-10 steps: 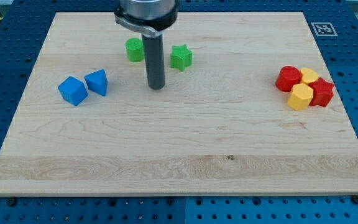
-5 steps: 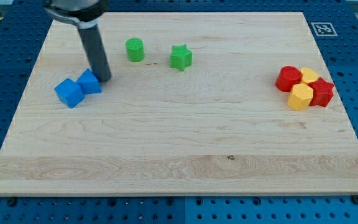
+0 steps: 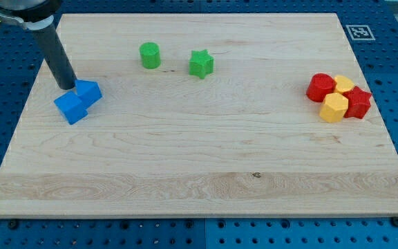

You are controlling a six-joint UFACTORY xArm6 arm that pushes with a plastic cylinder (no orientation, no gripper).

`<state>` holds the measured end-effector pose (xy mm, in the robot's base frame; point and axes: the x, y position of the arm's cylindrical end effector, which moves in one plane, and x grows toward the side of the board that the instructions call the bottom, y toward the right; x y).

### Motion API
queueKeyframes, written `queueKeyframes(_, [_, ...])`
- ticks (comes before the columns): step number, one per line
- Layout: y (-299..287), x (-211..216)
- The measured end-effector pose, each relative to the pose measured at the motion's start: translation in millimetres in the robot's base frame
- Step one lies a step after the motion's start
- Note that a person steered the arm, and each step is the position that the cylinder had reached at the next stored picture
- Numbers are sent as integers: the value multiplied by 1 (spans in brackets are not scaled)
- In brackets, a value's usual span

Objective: Push the blue triangle into the blue cube

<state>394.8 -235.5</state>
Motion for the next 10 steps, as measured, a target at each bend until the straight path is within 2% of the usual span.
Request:
queueKeyframes(2, [41, 1])
queueKeyframes(4, [18, 1])
queueKeyframes(5, [20, 27])
queueKeyframes(6, [20, 33])
queueKeyframes(8, [58, 20])
queueKeyframes(10, [58, 20])
